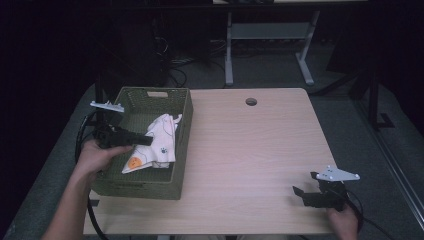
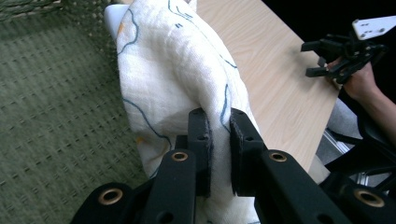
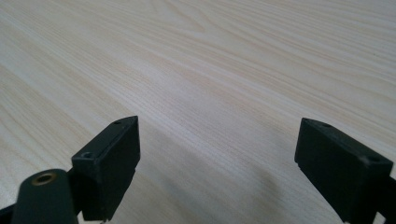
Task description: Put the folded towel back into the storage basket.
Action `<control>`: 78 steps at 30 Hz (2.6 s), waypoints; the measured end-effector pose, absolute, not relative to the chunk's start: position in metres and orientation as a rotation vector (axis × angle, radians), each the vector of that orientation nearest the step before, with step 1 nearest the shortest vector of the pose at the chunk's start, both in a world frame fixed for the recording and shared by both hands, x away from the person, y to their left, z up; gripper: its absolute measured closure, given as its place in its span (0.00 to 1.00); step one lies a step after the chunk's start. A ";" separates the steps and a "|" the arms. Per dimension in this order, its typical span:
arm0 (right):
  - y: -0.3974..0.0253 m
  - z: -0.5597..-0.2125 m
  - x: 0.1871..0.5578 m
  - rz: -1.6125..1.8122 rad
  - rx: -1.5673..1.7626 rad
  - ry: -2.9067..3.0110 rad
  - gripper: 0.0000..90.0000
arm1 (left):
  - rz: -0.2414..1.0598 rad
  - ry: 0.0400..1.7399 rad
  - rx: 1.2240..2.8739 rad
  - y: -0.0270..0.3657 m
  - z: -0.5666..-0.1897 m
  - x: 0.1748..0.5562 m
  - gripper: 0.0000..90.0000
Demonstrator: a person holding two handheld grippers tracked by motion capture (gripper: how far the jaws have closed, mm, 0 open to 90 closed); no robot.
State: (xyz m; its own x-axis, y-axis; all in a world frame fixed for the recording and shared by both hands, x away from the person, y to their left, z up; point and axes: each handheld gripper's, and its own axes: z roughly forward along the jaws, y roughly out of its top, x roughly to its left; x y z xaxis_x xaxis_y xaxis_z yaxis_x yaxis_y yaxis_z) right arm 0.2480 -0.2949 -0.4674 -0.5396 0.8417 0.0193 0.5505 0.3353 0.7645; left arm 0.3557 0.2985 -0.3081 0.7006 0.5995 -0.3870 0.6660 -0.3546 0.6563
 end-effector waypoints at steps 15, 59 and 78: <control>-0.295 -0.468 0.249 1.043 1.226 2.233 0.15 | 0.015 1.042 2.269 0.296 -0.334 0.374 0.91; -0.292 -0.469 0.248 1.042 1.204 2.261 0.15 | 0.053 1.128 2.755 0.251 -0.416 0.422 0.61; -0.293 -0.468 0.247 1.049 1.199 2.255 0.15 | 0.118 1.080 2.798 0.243 -0.417 0.418 0.98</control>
